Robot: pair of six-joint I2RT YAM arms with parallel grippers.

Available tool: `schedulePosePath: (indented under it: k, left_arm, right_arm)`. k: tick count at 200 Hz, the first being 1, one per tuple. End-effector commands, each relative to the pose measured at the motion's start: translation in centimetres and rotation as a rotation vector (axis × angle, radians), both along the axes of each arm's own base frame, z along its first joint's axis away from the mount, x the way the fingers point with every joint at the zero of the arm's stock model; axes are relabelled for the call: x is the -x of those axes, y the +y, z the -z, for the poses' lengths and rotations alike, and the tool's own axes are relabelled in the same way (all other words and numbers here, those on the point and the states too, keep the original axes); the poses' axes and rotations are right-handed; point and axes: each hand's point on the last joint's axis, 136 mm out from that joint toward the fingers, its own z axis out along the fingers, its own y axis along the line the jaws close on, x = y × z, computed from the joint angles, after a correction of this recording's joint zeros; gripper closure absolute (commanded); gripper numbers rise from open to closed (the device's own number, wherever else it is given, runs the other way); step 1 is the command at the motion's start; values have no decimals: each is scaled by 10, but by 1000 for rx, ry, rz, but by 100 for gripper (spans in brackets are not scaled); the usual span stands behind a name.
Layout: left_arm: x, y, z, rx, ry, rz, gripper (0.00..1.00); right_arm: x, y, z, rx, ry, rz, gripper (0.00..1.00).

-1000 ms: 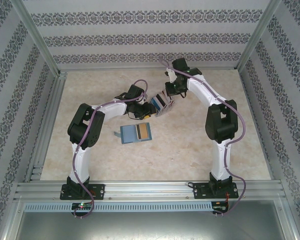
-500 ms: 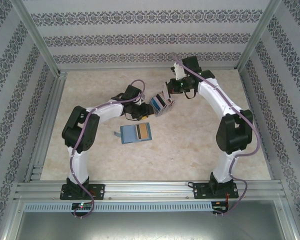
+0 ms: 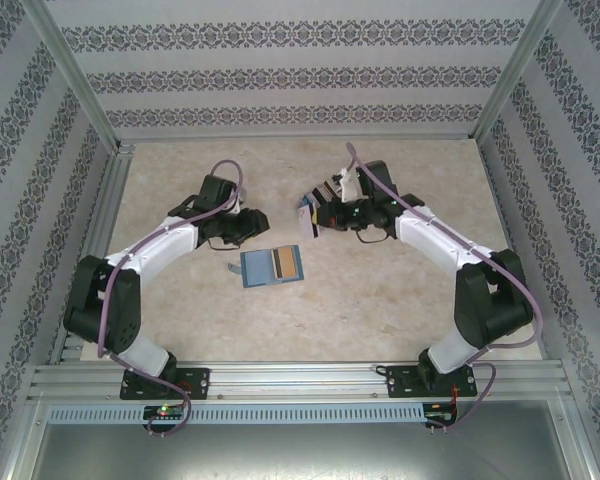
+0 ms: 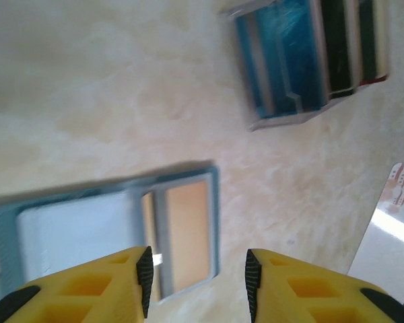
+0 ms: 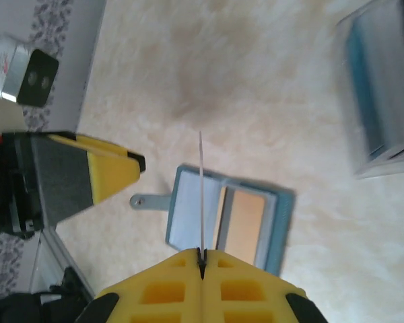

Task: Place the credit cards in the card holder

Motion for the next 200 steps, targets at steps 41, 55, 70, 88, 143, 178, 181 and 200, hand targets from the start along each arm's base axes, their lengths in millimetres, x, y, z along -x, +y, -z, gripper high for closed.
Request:
schedulePosePath:
  k: [41,55,70,88,143,178,181,200]
  left_arm:
    - [43,33,48,-112,124,-14,57]
    - [45,37,57,-132,141,-21,57]
    - [48,43,66,-153,155,-36,58]
    - [50,46,74,-154,165,-44,59]
    - [52,50,97,-174,207,-39,63]
    - [51,49,98,-167,208,-38,65]
    - [52,49,98,-168,207,-38,65]
    - [53,49,97,-166,208,-37,65]
  right_arm:
    - [18,54,37,-99,69,-23,94]
    - [20,63,49,-111,96,-26,94]
    - [21,70,61,-111,120,-34,95]
    - [22,74,71,-101,134,-38,94]
    - [21,69,97,-51,165,-21,94]
    - [21,67,109,-31,183,-13,94]
    - [22,67,110,-28,186,-13,95]
    - [21,68,113,-29,192,-11,95]
